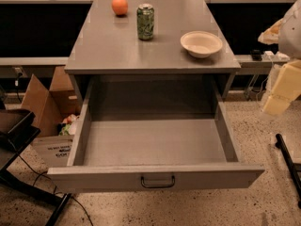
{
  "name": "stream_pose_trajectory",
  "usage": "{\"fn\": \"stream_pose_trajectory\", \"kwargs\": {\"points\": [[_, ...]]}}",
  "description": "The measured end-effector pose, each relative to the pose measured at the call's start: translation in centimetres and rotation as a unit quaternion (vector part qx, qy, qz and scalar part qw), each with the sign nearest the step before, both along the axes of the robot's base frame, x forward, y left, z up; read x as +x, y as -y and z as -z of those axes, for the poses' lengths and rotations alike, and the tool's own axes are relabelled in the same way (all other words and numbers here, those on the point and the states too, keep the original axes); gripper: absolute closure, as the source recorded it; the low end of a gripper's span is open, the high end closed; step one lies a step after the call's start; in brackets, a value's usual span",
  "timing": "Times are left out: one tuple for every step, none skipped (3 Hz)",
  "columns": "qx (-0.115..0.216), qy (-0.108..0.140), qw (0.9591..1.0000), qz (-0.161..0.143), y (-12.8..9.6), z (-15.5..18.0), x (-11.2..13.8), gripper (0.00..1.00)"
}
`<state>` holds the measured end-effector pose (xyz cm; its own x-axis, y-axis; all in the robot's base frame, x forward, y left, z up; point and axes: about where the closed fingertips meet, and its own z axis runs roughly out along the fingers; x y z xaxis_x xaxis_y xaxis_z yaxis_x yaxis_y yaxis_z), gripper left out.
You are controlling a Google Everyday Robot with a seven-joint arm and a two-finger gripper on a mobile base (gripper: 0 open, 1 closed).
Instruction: Close top drawer
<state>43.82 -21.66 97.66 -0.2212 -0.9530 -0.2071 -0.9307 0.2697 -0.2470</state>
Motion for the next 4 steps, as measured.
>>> {"fn": "stream_pose_trajectory", "kwargs": {"points": [[0.000,0.000,1.0000,0.000,0.0,0.0,0.0,0.00],[0.017,-0.003,0.9998,0.012,-0.3,1.7,-0.5,0.00],[0.048,-0.012,0.9978,0.044,-0.5,5.1,-2.2,0.12],[0.083,-0.023,0.9922,0.090,-0.5,10.0,-5.3,0.35]]}}
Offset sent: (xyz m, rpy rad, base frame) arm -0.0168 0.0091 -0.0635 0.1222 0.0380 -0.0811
